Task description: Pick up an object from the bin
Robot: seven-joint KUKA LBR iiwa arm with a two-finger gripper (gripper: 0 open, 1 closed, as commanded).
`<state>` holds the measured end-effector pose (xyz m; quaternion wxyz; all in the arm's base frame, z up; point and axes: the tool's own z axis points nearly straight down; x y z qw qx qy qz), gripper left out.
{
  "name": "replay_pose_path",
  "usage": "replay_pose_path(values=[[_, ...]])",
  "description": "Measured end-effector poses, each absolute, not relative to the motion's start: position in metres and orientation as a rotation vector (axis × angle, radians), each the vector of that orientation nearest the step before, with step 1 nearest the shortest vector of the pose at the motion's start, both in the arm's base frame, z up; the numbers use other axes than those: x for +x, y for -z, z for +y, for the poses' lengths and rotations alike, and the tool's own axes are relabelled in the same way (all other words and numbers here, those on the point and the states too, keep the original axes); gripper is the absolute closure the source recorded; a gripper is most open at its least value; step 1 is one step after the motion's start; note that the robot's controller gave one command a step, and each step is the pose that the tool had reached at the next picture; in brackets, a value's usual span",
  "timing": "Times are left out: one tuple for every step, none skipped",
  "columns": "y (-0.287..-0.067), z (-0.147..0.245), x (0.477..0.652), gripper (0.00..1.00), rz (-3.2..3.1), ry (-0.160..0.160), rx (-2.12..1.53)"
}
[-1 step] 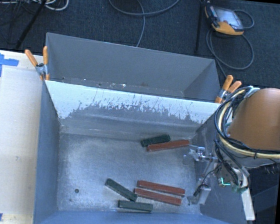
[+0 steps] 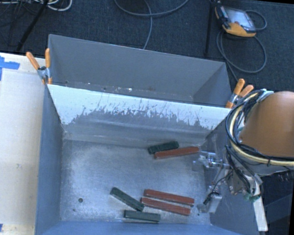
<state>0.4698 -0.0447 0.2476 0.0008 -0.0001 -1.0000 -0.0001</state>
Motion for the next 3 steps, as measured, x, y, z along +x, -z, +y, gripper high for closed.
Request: replay_pose_path(values=[[-0.166,-0.042,0.484,0.00,-3.146,0.000,0.058],[-0.135,-0.039,0.489,0.00,-3.134,0.001,0.114],[-0.141,-0.035,0.502,0.00,-3.141,0.001,0.096]])
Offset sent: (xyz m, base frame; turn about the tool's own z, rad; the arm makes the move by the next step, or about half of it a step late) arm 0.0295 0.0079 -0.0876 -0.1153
